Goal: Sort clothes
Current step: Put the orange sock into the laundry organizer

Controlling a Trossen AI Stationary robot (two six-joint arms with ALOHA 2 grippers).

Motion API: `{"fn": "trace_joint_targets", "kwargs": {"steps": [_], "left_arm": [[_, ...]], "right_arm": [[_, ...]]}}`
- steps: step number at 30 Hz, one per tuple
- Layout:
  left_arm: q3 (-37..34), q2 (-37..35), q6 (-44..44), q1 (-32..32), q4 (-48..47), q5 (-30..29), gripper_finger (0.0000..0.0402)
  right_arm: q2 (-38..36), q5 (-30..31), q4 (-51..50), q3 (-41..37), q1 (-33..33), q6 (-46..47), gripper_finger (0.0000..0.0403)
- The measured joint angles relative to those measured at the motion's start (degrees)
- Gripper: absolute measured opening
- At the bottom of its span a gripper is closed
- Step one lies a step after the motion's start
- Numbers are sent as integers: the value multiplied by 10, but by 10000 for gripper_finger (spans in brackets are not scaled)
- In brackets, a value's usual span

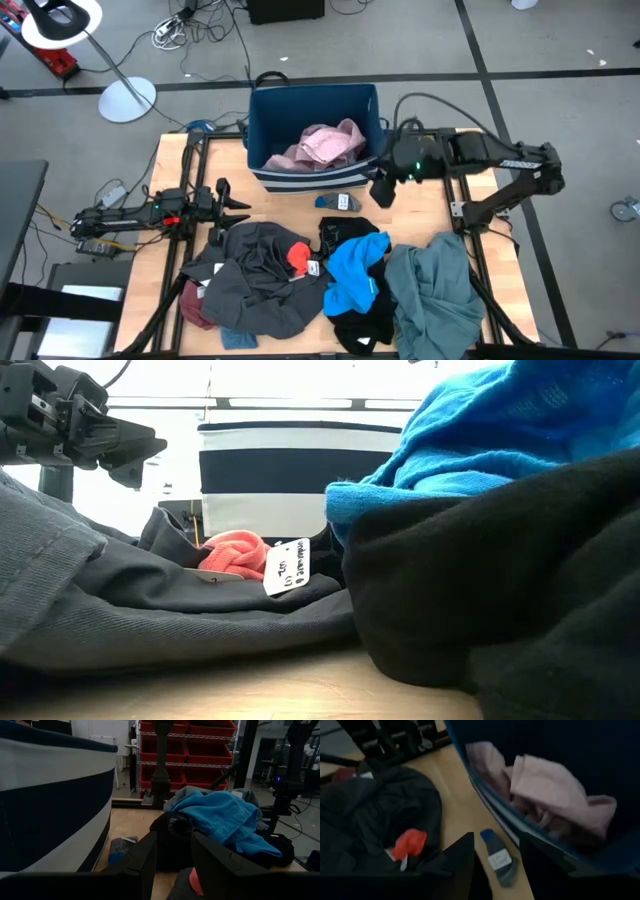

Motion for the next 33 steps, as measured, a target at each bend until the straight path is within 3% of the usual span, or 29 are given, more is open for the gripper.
{"fn": "trace_joint_targets", "kwargs": {"steps": [7,13,19,26,33], "left_arm": [[0,0,-1,0,46,0,129],[1,0,-64,0,46,-32,129],[63,27,-73,-1,-25,-41,129],[169,153,-72,-24,-89,-65,129],[291,372,-53,-89,-128,-98,129]], "right_arm": [[1,51,4,-83,84,96,157],[1,64,23,-181,143,211,156],[2,83,75,-264,197,300,154],[2,124,83,-305,251,376,153],[2,171,84,-306,285,401,153]]}}
